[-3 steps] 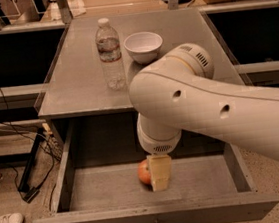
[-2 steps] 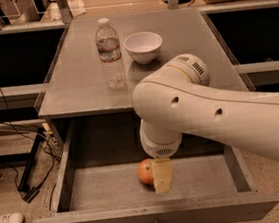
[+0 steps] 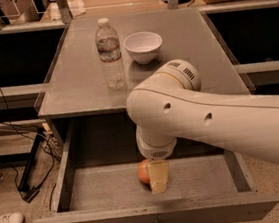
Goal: Pick orange from top drawer and place on counter
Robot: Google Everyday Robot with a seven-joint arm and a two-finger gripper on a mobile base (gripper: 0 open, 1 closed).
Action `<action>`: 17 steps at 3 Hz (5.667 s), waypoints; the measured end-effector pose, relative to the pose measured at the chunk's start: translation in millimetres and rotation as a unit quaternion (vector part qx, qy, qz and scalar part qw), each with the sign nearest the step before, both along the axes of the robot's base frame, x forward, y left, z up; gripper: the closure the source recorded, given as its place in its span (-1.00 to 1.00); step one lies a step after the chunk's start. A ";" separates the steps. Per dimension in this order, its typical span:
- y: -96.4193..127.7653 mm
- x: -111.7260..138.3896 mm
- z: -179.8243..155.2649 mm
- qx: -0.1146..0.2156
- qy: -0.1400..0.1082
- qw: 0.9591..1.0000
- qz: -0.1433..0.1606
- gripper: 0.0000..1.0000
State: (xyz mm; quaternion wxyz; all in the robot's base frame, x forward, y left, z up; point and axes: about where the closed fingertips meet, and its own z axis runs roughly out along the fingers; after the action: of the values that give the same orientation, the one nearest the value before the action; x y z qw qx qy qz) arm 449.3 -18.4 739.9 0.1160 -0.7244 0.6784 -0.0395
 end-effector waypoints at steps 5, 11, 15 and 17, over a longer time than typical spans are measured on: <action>2.0 30.7 -62.0 0.002 0.006 1.000 -0.005 -1.00; 29.1 34.7 -117.9 0.010 0.068 0.998 -0.012 -1.00; 25.2 28.3 -135.8 0.007 0.085 0.996 -0.018 -0.15; 25.2 28.3 -135.8 0.007 0.085 0.996 -0.018 0.77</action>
Offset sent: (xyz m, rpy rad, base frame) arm 0.0259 0.0011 -0.0477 -0.0183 -0.0152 0.0078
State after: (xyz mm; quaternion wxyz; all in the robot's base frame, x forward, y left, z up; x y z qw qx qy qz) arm 477.6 6.8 604.1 0.0620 -0.7116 0.6994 0.0247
